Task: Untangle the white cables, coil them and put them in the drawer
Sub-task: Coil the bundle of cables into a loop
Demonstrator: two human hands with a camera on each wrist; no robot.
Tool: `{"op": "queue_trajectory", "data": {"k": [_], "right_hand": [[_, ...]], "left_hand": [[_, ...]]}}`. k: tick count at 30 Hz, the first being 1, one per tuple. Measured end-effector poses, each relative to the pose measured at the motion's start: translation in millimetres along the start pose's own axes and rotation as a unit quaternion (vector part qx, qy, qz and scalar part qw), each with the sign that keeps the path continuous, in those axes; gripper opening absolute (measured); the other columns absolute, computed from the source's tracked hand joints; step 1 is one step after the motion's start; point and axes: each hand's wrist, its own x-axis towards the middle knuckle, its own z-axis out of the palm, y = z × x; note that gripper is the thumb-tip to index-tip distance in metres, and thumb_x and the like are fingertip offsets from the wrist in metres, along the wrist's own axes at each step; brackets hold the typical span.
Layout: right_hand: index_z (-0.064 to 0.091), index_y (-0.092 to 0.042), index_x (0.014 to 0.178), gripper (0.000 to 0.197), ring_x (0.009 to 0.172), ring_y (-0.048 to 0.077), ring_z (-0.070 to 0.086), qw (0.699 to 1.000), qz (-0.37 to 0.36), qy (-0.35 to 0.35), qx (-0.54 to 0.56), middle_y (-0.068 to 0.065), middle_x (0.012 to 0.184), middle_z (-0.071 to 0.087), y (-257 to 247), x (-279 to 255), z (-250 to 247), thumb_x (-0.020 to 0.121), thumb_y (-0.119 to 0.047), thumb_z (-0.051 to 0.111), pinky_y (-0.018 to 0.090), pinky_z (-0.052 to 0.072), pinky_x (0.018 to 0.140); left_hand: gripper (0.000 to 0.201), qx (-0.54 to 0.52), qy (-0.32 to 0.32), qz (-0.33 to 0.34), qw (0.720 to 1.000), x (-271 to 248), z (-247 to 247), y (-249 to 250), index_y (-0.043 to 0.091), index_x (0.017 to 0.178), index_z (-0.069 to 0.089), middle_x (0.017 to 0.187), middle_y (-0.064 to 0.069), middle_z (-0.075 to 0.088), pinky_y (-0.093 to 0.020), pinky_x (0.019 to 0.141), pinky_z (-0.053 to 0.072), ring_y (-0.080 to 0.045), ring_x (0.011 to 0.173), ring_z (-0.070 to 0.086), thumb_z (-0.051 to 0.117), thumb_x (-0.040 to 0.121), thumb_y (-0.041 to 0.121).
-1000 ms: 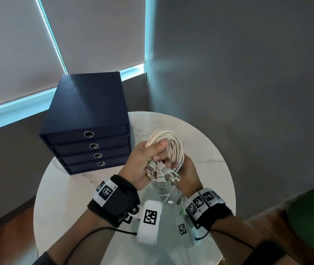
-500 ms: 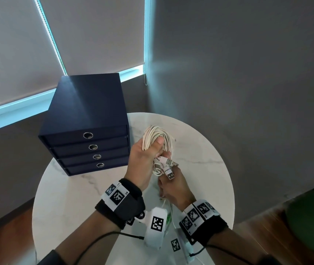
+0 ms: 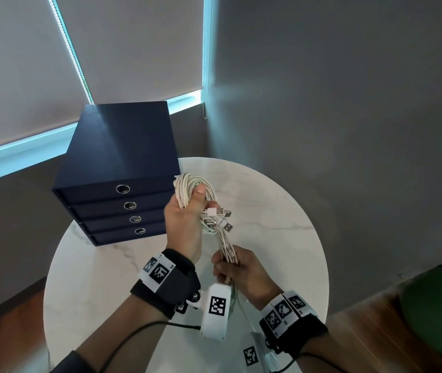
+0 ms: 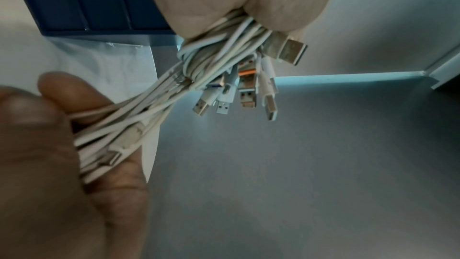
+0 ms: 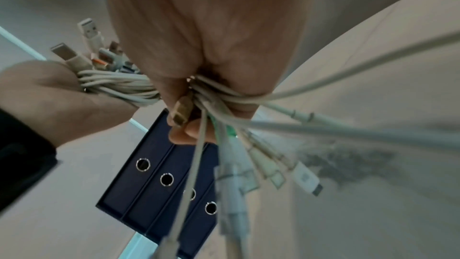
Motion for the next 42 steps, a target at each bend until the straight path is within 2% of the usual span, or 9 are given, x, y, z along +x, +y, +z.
{"op": "queue_trajectory", "data": {"k": [7,14,18,22,27,33,36,39,42], "right_hand": [[0.062,-0.002,0.098,0.033,0.060,0.025,0.048,0.999,0.000,-0.021,-0.029,0.007,0.077,0.062,0,-3,-2,0.070,0.004,0.046,0.031,0.039,0.055],[0.061,0.002,0.107,0.028,0.068,0.029,0.049,1.000,0.004,-0.019,0.015,0.012,0.083,0.067,2,-3,-7,0.081,0.009,0.054,0.029,0.044,0.058],[0.054,0.006,0.097,0.013,0.051,0.023,0.045,0.999,0.026,0.021,0.015,0.018,0.086,0.069,-6,-8,-6,0.088,0.001,0.062,0.027,0.040,0.046],[0.062,0.012,0.090,0.051,0.043,0.021,0.041,0.995,0.073,0.059,0.043,0.019,0.089,0.072,-9,-10,-8,0.098,-0.038,0.053,0.027,0.032,0.046],[0.060,0.007,0.075,0.042,0.043,0.021,0.045,0.990,0.060,0.076,0.105,0.024,0.103,0.071,-8,-13,-12,0.099,-0.026,0.049,0.024,0.037,0.044],[0.063,0.012,0.082,0.046,0.044,0.020,0.048,0.980,0.079,0.081,0.167,0.017,0.071,0.065,-9,-15,-10,0.098,-0.029,0.049,0.023,0.038,0.042],[0.068,0.007,0.077,0.050,0.042,0.019,0.046,0.976,0.076,0.097,0.182,0.017,0.071,0.063,-8,-14,-10,0.102,-0.029,0.044,0.023,0.035,0.043],[0.065,0.014,0.092,0.042,0.045,0.017,0.047,0.967,0.070,0.116,0.218,0.015,0.070,0.064,-6,-15,-12,0.099,-0.024,0.048,0.022,0.037,0.042],[0.065,0.012,0.094,0.039,0.045,0.017,0.045,0.962,0.061,0.131,0.231,0.014,0.068,0.061,-3,-14,-16,0.090,-0.025,0.057,0.022,0.035,0.039]], "left_hand": [[0.014,-0.003,0.012,0.017,1.000,2,1,2,0.000,0.099,0.062,0.078,-0.014,0.059,-0.032,0.052,0.055,-0.018,0.056,0.063,0.063,0.096,0.014],[0.012,-0.006,0.019,0.037,0.999,2,1,2,0.000,0.100,0.059,0.067,-0.006,0.059,-0.030,0.051,0.054,-0.016,0.051,0.062,0.061,0.096,0.012],[0.010,-0.012,0.024,0.036,0.999,6,1,5,0.002,0.093,0.060,0.068,-0.008,0.055,-0.030,0.049,0.053,-0.016,0.051,0.062,0.062,0.096,0.011],[0.010,-0.023,0.021,0.021,0.999,7,0,6,0.004,0.093,0.061,0.074,-0.013,0.056,-0.032,0.051,0.054,-0.018,0.054,0.061,0.062,0.096,0.013],[0.012,-0.029,0.021,0.020,0.999,11,-2,6,0.003,0.093,0.061,0.077,-0.015,0.054,-0.033,0.055,0.055,-0.021,0.057,0.061,0.063,0.096,0.015],[0.011,-0.034,0.021,0.011,0.999,11,-2,5,0.005,0.091,0.062,0.075,-0.013,0.056,-0.032,0.052,0.054,-0.021,0.058,0.060,0.064,0.095,0.015],[0.012,-0.032,0.023,0.014,0.999,12,-3,5,0.003,0.093,0.062,0.076,-0.014,0.057,-0.034,0.056,0.055,-0.022,0.058,0.061,0.064,0.096,0.015],[0.012,-0.038,0.027,0.010,0.999,15,-5,6,0.005,0.089,0.061,0.071,-0.012,0.056,-0.036,0.056,0.055,-0.023,0.057,0.061,0.063,0.096,0.015],[0.014,-0.048,0.030,0.001,0.998,17,-6,7,0.008,0.084,0.060,0.062,-0.003,0.054,-0.036,0.056,0.054,-0.022,0.054,0.061,0.063,0.096,0.015]]}}
